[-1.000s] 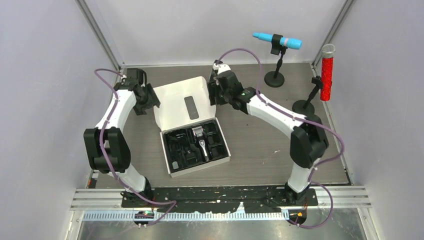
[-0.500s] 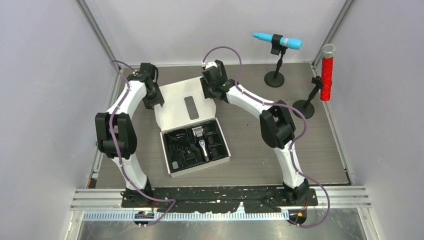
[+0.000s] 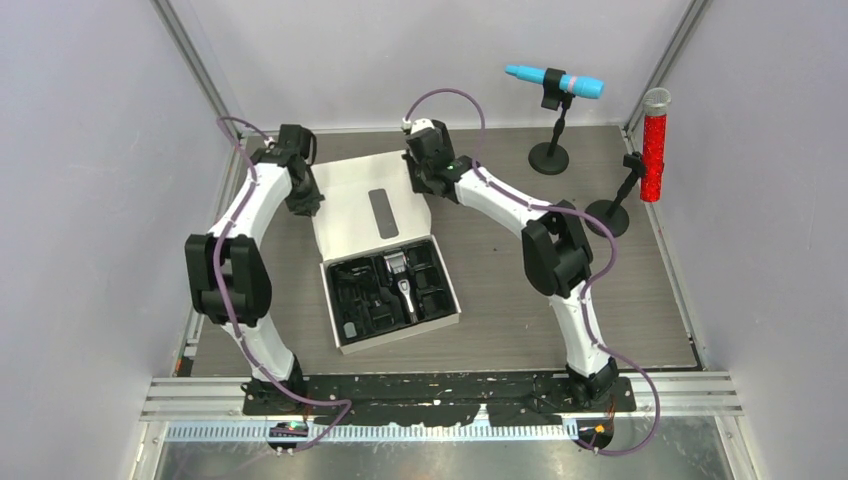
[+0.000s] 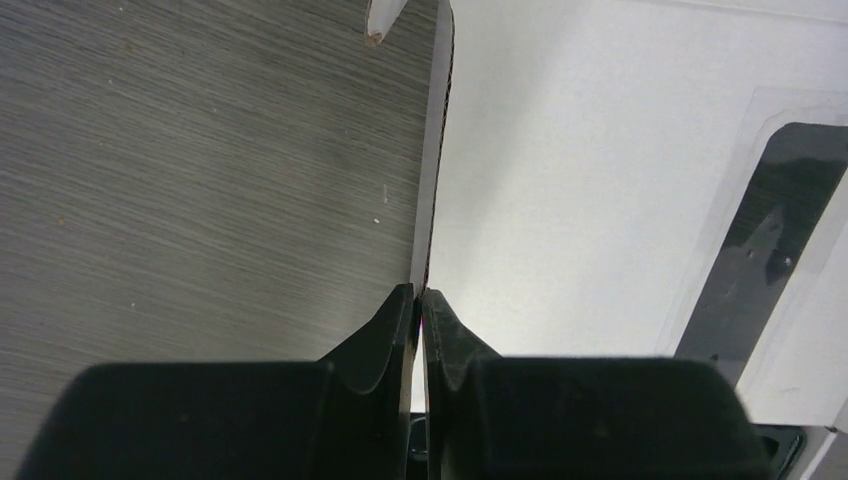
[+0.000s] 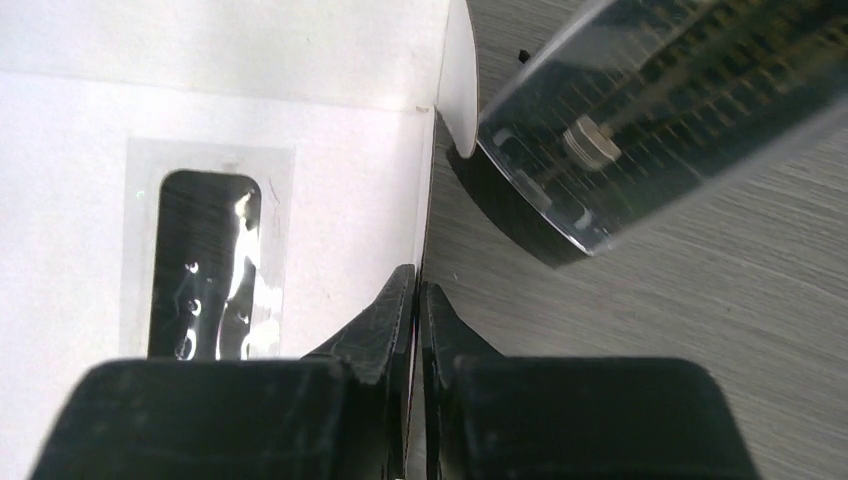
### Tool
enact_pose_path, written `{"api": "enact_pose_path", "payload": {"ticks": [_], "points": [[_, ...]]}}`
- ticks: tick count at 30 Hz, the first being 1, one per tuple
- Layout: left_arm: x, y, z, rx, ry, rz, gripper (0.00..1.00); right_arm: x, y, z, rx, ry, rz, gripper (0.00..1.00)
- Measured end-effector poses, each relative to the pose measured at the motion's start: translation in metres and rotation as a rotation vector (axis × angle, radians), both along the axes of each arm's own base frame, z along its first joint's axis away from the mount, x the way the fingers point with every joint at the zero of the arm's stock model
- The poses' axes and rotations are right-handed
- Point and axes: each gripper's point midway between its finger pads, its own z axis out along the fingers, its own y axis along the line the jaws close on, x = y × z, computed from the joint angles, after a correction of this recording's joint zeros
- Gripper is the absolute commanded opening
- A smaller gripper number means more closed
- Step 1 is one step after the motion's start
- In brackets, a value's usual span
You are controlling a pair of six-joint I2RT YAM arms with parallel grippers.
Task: Sort the hair-cutting tools
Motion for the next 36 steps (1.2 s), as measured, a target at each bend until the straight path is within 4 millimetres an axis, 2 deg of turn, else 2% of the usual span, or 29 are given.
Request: {"api": "enact_pose_path", "payload": {"ticks": [3,7,9,12,15,21,26,28,30,32,34,36], "points": [[-0.007,-0.006,0.020,0.015,-0.056,-0.018,0.09,-0.008,-0.007,0.010,0.013,-0.016,0.003,0.09],[-0.022,-0.014,0.048,0.045,-0.159,-0.042,0.10,-0.024,-0.019,0.042,0.056,-0.081,0.010,0.09],[-0.031,-0.016,0.056,0.062,-0.211,-0.050,0.10,-0.038,-0.026,0.060,0.086,-0.127,0.015,0.10],[-0.045,-0.017,0.062,0.081,-0.294,-0.048,0.11,-0.056,-0.033,0.073,0.135,-0.195,0.024,0.10],[-0.064,-0.016,0.055,0.087,-0.357,-0.041,0.12,-0.075,-0.040,0.069,0.168,-0.239,0.034,0.11],[-0.094,-0.020,0.039,0.072,-0.439,-0.041,0.15,-0.110,-0.047,0.043,0.170,-0.254,0.065,0.11],[-0.107,-0.026,0.038,0.038,-0.506,-0.048,0.16,-0.134,-0.038,0.046,0.192,-0.276,0.104,0.11],[-0.110,-0.028,0.036,0.026,-0.516,-0.046,0.24,-0.142,-0.033,0.050,0.208,-0.289,0.118,0.13],[-0.113,-0.028,0.033,0.021,-0.513,-0.044,0.43,-0.148,-0.031,0.050,0.216,-0.290,0.124,0.17],[-0.113,-0.028,0.033,0.022,-0.512,-0.040,0.54,-0.153,-0.030,0.049,0.220,-0.284,0.125,0.22],[-0.114,-0.027,0.036,0.029,-0.499,-0.038,0.62,-0.153,-0.033,0.048,0.215,-0.277,0.116,0.30],[-0.108,-0.026,0.045,0.035,-0.488,-0.033,0.66,-0.152,-0.037,0.046,0.203,-0.263,0.104,0.38]]}}
